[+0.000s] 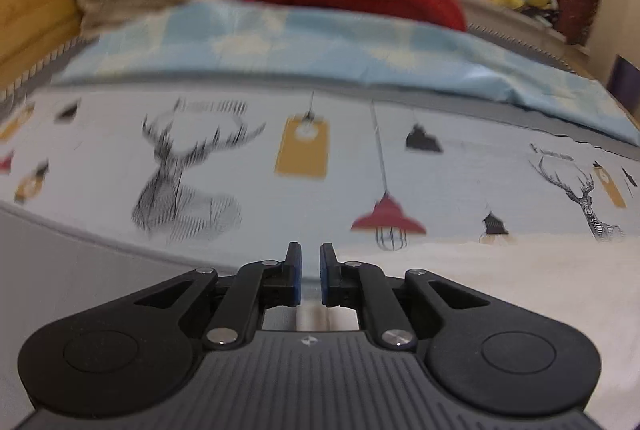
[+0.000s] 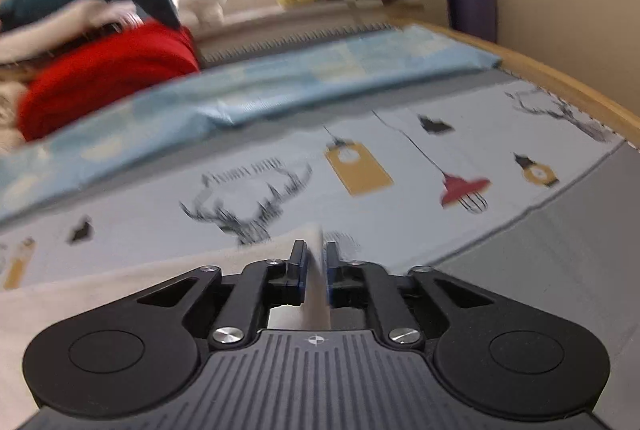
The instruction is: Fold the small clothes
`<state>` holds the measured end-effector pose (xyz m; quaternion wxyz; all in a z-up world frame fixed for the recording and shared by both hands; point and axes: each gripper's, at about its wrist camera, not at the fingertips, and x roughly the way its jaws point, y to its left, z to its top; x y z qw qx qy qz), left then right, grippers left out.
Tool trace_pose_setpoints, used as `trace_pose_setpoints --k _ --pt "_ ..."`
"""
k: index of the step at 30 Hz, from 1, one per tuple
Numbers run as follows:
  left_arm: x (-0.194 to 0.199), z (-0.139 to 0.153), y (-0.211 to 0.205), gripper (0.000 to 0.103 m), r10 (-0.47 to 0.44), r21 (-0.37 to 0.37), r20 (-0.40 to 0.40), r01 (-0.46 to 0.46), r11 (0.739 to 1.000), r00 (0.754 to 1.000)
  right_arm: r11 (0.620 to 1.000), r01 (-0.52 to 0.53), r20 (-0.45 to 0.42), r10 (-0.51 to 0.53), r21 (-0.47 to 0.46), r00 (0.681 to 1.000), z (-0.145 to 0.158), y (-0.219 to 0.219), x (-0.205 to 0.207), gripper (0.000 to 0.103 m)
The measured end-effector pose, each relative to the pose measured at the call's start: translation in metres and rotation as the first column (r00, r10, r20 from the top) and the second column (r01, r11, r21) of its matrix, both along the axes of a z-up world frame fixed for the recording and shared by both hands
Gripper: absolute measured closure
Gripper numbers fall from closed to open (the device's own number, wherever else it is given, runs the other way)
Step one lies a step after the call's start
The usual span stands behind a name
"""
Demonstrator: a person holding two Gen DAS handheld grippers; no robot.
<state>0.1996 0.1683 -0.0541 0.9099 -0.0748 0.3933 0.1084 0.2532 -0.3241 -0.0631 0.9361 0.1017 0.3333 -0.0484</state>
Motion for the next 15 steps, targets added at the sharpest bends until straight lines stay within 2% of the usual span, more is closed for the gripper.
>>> trace_pose_setpoints --k 1,4,6,8,12,15 --pt "-0.001 -0.001 0.004 0.093 0.001 -0.040 -0.020 -0.002 0.999 1.000 1.000 0.007 -0.023 -0.007 -0.004 1.000 -0.003 0.000 0.000 0.079" --pt "-0.009 -0.006 0.013 0.091 -0.048 -0.189 -0.080 0.032 0.982 0.996 0.999 -0.030 -0.098 0.034 0.045 0.995 -0.007 -0.007 -0.002 0.079" --pt "-0.017 -0.011 0.016 0.083 -0.082 -0.246 -0.124 0.049 0.968 0.989 0.996 -0.068 -0.158 0.076 0.057 0.985 -0.010 -0.009 -0.008 0.079" --pt "-0.028 -0.016 0.018 0.083 -0.114 -0.296 -0.172 0.059 0.953 0.979 0.992 -0.103 -0.246 0.117 0.069 0.962 -0.016 -0.014 -0.017 0.079" --pt "-0.052 -0.035 0.017 0.082 -0.202 -0.375 -0.310 0.076 0.924 0.929 0.984 -0.136 -0.396 0.170 0.112 0.902 -0.030 -0.023 -0.043 0.072" --pt "-0.072 -0.047 0.009 0.082 -0.268 -0.366 -0.387 0.120 0.923 0.882 0.980 -0.156 -0.484 0.198 0.126 0.853 -0.039 -0.026 -0.066 0.070"
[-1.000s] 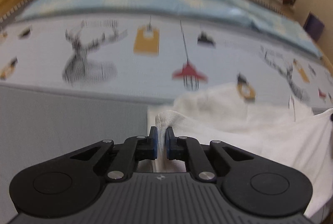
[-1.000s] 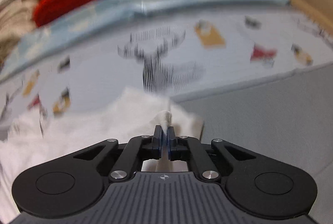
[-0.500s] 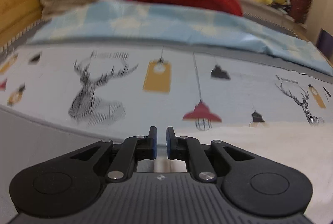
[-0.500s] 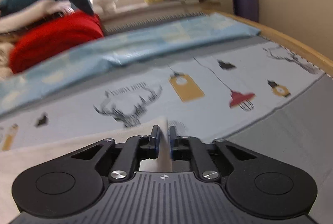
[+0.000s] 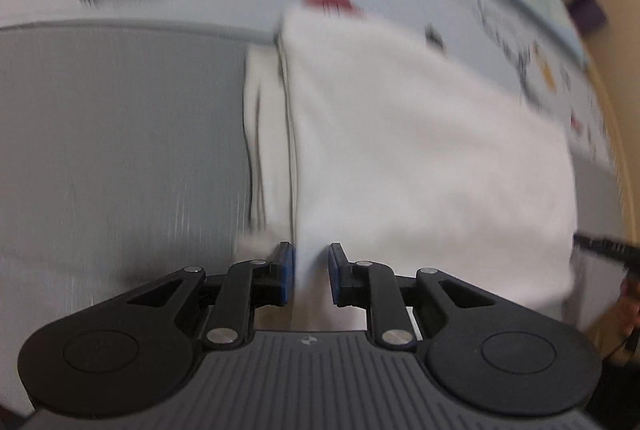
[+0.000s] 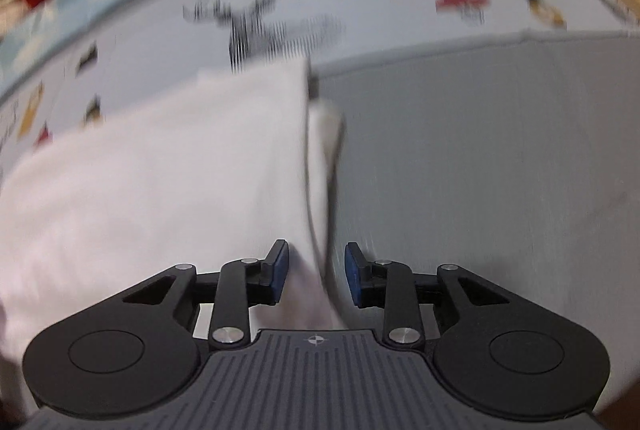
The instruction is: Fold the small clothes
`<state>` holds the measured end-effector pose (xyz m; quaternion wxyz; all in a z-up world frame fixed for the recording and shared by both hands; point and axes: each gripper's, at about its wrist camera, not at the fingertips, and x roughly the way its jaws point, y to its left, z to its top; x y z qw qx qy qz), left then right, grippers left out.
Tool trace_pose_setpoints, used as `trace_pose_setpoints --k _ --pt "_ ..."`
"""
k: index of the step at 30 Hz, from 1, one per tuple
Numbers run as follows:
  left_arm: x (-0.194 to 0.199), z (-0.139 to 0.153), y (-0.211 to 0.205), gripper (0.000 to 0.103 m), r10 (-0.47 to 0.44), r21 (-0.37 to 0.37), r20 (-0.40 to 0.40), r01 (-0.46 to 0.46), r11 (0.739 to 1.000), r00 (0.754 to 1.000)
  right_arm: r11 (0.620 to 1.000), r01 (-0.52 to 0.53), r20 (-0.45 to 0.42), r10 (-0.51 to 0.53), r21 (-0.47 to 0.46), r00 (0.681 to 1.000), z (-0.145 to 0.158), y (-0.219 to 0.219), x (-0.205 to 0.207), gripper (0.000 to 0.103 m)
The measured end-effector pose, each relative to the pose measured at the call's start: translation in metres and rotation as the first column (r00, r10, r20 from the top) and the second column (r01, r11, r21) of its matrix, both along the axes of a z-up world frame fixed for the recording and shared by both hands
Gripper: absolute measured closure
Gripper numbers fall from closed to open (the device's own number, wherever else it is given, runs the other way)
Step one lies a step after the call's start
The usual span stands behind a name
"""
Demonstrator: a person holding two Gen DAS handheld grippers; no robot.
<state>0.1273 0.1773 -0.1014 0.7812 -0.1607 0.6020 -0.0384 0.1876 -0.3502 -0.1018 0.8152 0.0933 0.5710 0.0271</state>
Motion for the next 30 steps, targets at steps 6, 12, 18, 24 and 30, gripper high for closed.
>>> trace_pose_setpoints --k 6,12,18,24,30 --pt "-0.033 -0.009 -0.015 0.098 -0.133 0.087 -0.059 0.137 0.987 0.989 1.000 -0.007 -0.088 0.007 0.002 0.996 -0.005 -0.011 -0.039 0.068" --pt "-0.058 0.013 0.002 0.099 -0.114 0.062 -0.008 0.114 0.992 0.993 0.995 0.030 0.005 -0.031 0.093 1.000 0.029 -0.025 -0.063 0.100" --pt "-0.066 0.003 -0.002 0.093 -0.154 0.120 -0.089 0.164 0.979 0.984 0.999 -0.036 -0.179 0.031 -0.024 0.983 0.002 -0.012 -0.068 0.097" --pt "-0.063 0.036 0.024 0.056 0.021 0.059 0.098 -0.027 0.998 0.995 0.987 0.027 0.074 -0.015 -0.161 0.997 0.054 -0.006 -0.071 0.078" --pt "-0.053 0.032 0.020 0.036 0.078 0.032 0.169 -0.085 0.996 0.983 0.997 0.027 0.432 0.005 -0.069 0.902 0.127 -0.005 -0.096 0.053"
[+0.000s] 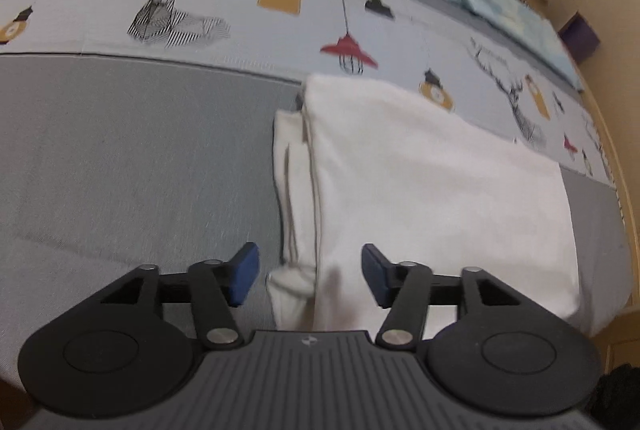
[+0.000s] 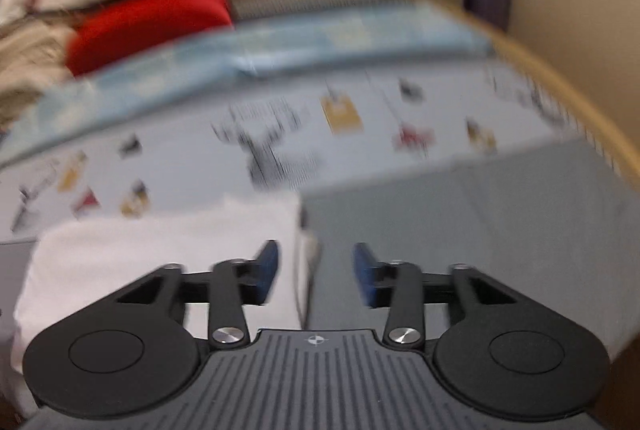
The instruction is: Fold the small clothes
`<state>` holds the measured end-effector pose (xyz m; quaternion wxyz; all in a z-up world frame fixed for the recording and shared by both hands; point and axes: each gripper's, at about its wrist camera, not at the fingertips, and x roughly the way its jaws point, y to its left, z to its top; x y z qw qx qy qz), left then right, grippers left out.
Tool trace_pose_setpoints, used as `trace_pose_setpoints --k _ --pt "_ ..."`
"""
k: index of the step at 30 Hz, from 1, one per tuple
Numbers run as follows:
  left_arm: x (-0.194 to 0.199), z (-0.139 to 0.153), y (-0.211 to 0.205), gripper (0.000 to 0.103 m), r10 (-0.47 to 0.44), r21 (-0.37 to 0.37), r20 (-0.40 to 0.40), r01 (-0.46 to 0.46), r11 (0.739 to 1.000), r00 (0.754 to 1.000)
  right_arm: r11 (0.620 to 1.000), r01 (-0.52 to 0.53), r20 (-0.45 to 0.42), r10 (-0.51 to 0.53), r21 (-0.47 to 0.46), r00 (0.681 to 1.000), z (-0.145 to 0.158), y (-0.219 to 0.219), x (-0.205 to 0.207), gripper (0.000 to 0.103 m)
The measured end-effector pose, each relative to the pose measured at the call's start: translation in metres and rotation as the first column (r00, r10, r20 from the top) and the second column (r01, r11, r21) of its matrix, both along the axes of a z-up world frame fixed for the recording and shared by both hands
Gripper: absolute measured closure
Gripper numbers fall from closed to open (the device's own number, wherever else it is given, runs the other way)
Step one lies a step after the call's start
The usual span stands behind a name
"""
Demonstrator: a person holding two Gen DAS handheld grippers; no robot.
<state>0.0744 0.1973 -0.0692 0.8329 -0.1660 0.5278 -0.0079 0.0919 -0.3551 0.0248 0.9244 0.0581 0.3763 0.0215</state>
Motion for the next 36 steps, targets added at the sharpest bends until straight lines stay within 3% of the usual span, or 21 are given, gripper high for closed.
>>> trace_pose_setpoints --k 2,4,6,11,13,17,19,21,23,32,36 --pt "0.007 -0.008 -0.002 0.035 0.009 -0.002 0.001 -0.009 1.000 1.000 1.000 0.008 0.039 -0.007 -0.015 0.999 -0.003 0.002 -0.010 0.053" --pt "0.013 -0.017 -0.004 0.035 0.013 0.012 0.011 -0.013 1.000 1.000 1.000 0.028 -0.052 -0.028 0.008 0.998 -0.015 -0.001 0.003 0.054" --pt "0.022 -0.023 -0.005 0.035 0.025 -0.021 0.020 -0.024 0.999 0.999 0.999 0.037 -0.060 -0.035 0.037 0.998 -0.020 0.000 0.007 0.054" --pt "0.044 -0.055 0.008 0.036 0.086 -0.105 -0.074 -0.094 0.990 0.994 0.997 -0.010 -0.068 0.005 -0.073 0.998 -0.027 0.012 0.007 0.054" --pt "0.051 -0.067 0.010 0.036 0.060 -0.133 -0.117 -0.075 0.988 0.991 0.997 -0.016 -0.066 0.011 -0.080 0.998 -0.024 0.012 0.005 0.054" --pt "0.062 -0.071 0.005 0.038 0.001 -0.169 -0.081 -0.014 0.986 0.997 0.996 -0.007 -0.066 0.001 -0.089 0.998 -0.025 0.008 0.010 0.054" --pt "0.066 -0.071 0.001 0.049 -0.022 -0.149 -0.071 0.011 0.989 0.997 0.996 0.001 -0.070 -0.007 -0.092 0.998 -0.026 0.006 0.013 0.054" --pt "0.069 -0.072 -0.001 0.077 -0.031 -0.157 -0.072 0.019 0.987 0.997 0.996 0.008 -0.072 -0.015 -0.092 0.997 -0.026 0.006 0.015 0.054" --pt "0.071 -0.073 -0.002 0.082 -0.035 -0.167 -0.078 0.022 0.986 0.996 0.996 0.018 -0.077 -0.025 -0.087 0.997 -0.026 0.007 0.017 0.054" --pt "0.055 -0.052 0.001 0.089 -0.029 -0.176 -0.023 0.025 0.984 0.999 0.996 0.056 -0.088 -0.062 -0.066 0.994 -0.027 0.015 0.022 0.054" --pt "0.042 -0.035 0.016 0.090 0.021 -0.149 -0.014 -0.023 0.989 1.000 0.996 0.089 -0.086 -0.091 -0.026 0.992 -0.027 0.017 0.023 0.054"
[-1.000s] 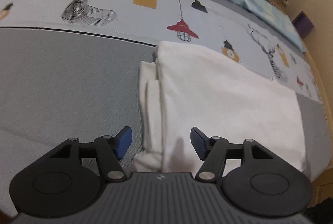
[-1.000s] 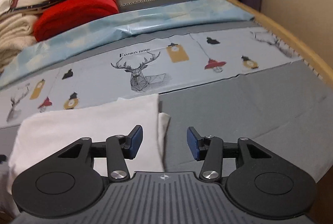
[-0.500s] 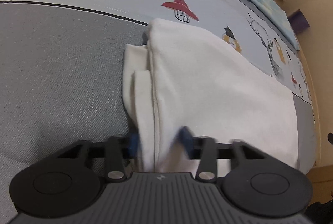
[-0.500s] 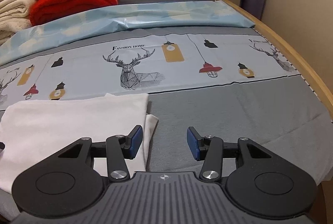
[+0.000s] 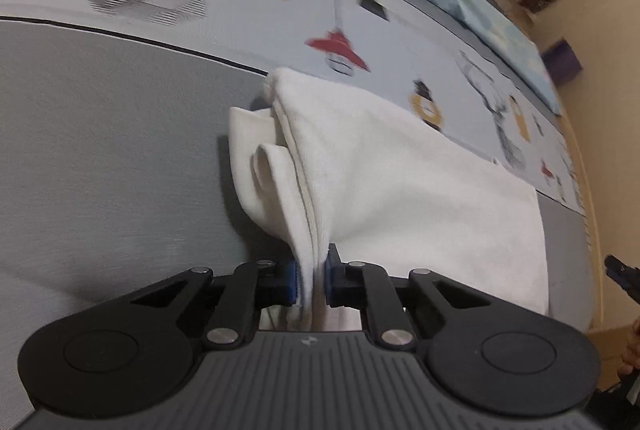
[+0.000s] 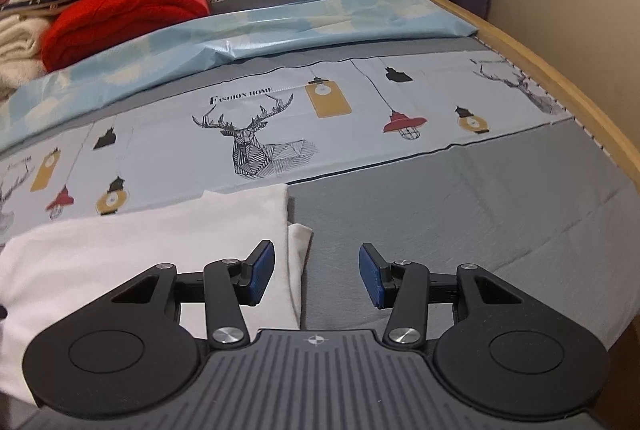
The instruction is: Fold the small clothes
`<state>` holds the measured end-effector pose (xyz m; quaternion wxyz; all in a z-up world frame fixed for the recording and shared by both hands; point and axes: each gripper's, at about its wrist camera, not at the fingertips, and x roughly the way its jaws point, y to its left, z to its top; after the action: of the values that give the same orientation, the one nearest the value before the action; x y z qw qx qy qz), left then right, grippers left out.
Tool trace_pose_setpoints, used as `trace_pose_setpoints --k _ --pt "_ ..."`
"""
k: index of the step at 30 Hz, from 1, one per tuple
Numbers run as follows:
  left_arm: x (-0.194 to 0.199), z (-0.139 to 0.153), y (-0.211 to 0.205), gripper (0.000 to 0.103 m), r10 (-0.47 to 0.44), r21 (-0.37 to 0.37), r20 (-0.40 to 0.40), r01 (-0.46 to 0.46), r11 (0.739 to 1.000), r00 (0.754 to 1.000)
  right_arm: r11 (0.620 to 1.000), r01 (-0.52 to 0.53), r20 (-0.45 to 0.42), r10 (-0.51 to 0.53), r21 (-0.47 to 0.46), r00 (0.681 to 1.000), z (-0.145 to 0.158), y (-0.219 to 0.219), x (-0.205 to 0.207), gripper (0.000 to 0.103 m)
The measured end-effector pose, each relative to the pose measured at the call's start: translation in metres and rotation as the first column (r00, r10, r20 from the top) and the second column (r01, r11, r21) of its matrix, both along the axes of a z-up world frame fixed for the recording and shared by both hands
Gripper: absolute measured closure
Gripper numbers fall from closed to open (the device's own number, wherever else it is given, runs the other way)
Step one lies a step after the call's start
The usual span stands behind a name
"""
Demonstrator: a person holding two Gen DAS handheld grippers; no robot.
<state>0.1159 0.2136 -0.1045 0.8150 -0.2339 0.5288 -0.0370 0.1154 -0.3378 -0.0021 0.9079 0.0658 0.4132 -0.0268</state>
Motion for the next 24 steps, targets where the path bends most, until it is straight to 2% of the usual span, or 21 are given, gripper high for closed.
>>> trace_pose_setpoints --k 3,6,8,9,12,15,17,21,24 --pt "-0.012 0.010 0.013 0.090 0.033 0.146 -0.028 -0.029 0.989 0.999 0.999 0.018 0.005 -0.019 0.033 1.000 -0.001 0.003 0.001 0.054" --pt "-0.021 0.021 0.016 0.090 0.039 0.341 -0.050 -0.019 0.940 0.998 0.999 0.007 0.002 -0.007 0.043 1.000 -0.005 0.010 0.002 0.054" --pt "-0.024 0.029 0.015 0.090 0.030 0.398 -0.042 -0.011 0.917 0.999 0.999 -0.009 0.004 0.009 0.043 1.000 -0.007 0.014 0.003 0.054" --pt "-0.024 0.034 0.014 0.090 0.031 0.396 -0.032 -0.016 0.918 0.999 0.999 -0.017 0.009 0.016 0.043 1.000 -0.007 0.016 0.003 0.054" --pt "-0.022 0.053 0.003 0.090 0.018 0.330 0.022 -0.025 0.944 1.000 0.999 -0.047 0.005 0.047 0.024 0.999 -0.014 0.021 0.004 0.054" --pt "-0.018 0.069 -0.015 0.090 -0.017 0.184 0.078 0.002 0.983 0.997 0.998 -0.062 0.006 0.062 0.019 0.998 -0.022 0.020 0.003 0.054" --pt "-0.011 0.077 -0.035 0.091 -0.037 0.104 0.107 0.026 0.994 0.994 0.998 -0.061 0.001 0.061 0.026 0.998 -0.028 0.015 0.003 0.054" --pt "0.006 0.089 -0.083 0.091 -0.067 -0.062 0.157 0.077 0.995 0.985 0.998 -0.034 -0.023 0.035 0.044 0.999 -0.038 0.002 0.006 0.054" --pt "0.023 0.091 -0.130 0.091 -0.108 -0.110 0.162 0.127 0.986 0.981 0.997 -0.008 -0.021 0.009 0.076 1.000 -0.040 -0.008 0.007 0.054"
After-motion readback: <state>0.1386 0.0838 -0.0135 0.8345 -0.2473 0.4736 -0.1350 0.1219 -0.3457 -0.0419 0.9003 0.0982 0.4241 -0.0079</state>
